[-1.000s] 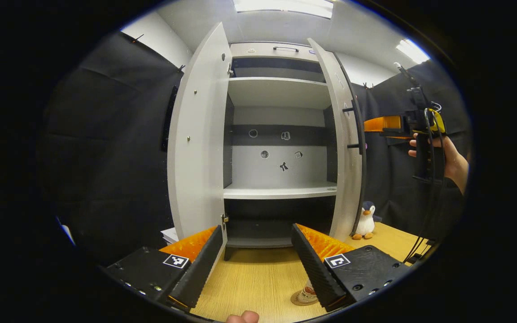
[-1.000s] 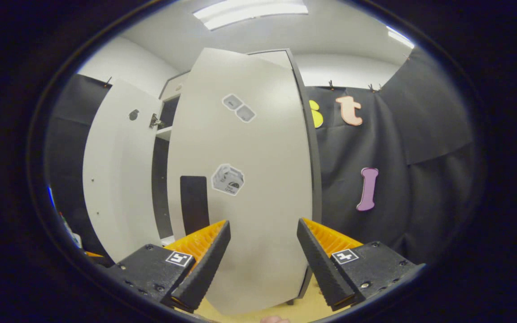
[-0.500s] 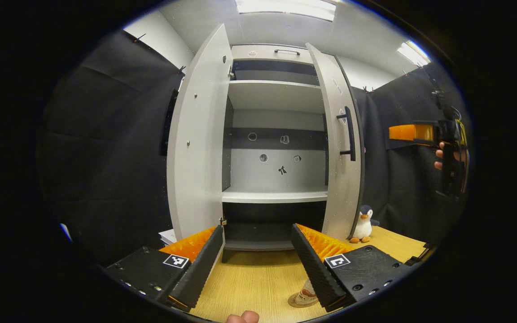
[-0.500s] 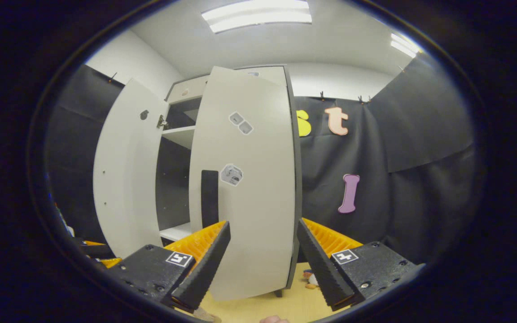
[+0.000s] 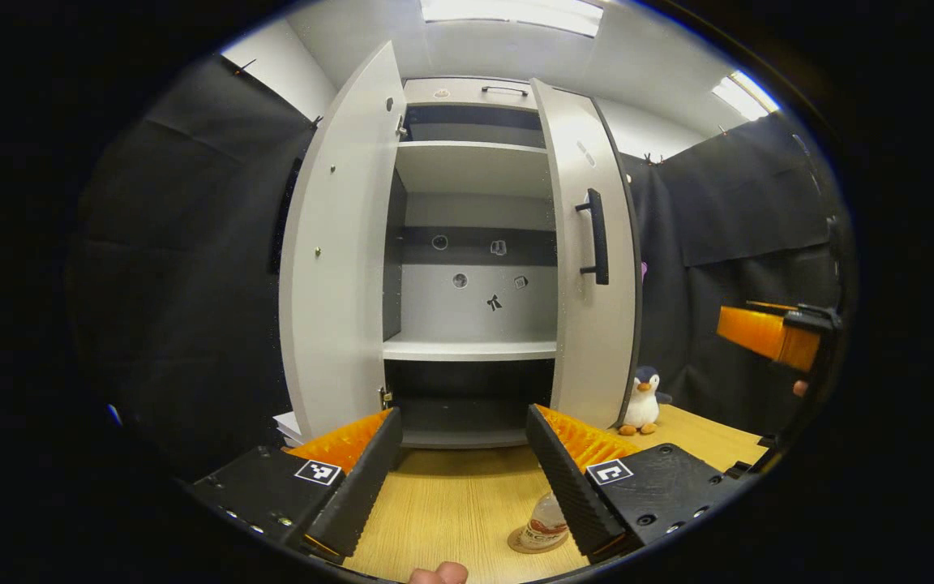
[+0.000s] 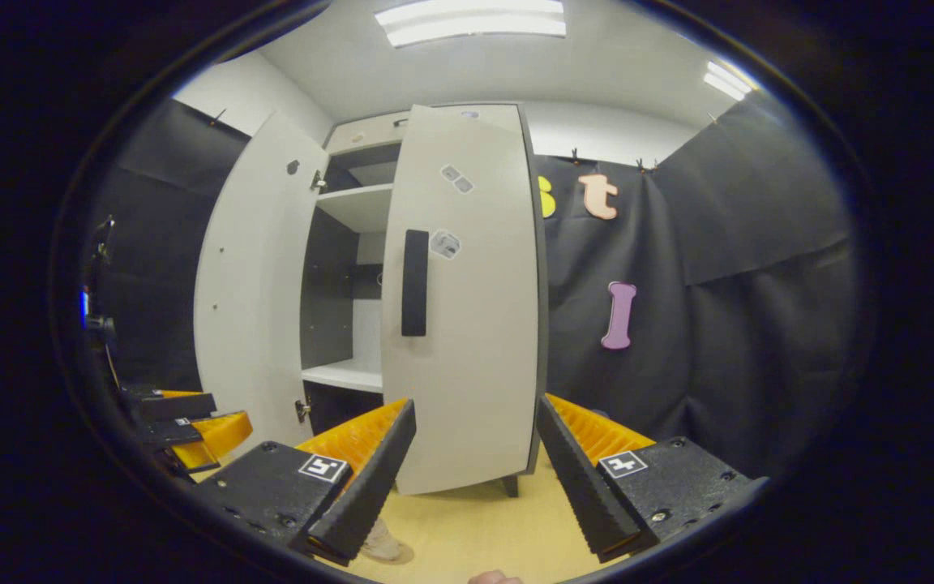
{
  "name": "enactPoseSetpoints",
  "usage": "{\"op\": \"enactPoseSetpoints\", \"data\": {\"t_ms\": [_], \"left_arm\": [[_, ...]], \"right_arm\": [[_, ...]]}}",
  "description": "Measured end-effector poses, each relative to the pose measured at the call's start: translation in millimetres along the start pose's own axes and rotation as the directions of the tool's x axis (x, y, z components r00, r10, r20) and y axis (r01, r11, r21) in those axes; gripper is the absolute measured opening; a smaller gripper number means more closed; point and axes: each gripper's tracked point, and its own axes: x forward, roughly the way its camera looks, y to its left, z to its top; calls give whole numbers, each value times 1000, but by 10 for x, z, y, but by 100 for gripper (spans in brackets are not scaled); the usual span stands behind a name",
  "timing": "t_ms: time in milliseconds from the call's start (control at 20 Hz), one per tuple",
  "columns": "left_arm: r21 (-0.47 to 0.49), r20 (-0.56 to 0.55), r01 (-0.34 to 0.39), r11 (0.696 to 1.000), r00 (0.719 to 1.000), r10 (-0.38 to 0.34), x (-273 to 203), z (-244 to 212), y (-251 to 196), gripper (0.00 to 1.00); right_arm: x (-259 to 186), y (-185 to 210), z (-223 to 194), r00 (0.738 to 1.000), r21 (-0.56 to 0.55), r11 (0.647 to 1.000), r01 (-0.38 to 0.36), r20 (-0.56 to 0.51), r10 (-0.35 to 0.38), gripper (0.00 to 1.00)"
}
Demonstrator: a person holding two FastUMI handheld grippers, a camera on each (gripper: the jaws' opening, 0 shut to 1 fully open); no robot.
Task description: Grasp the bottle in the cabinet with the left hand and place it on the coaster, then close the right door with the right hand and the left door with the left hand.
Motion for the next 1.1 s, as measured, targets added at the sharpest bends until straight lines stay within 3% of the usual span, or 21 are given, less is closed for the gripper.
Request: {"op": "enactPoseSetpoints", "data": {"t_ms": [200,400,550,600,750,900,1000,1100], "left_arm": [[-10,2,12,1000,1000,-12,-14,30,-38,94],[-54,65,28,998,998,-25,-74,324,-12,94],[-64,106,1,998,994,6,-143,583,183,97],[-75,131,-12,997,991,22,-166,708,273,94],[-85,177,-76,994,980,90,-197,992,691,98],[-68,235,-173,983,955,184,-202,1222,1209,94],[-38,264,-257,966,929,258,-213,1321,1503,98],[-11,266,-340,940,906,331,-175,1359,1814,94]], "right_arm": [[-77,33,-209,999,22,1000,-4,-51,5,98],[-55,-24,-162,999,15,1000,6,-44,-6,98],[-15,66,-167,999,33,999,-19,-41,20,98],[4,105,-185,998,34,999,-30,-46,31,98],[30,169,-189,998,39,998,-49,-48,51,98],[58,188,-173,997,35,998,-54,-46,56,98],[48,172,-176,998,37,998,-51,-47,53,98],[41,157,-163,998,40,998,-46,-49,48,98]]}}
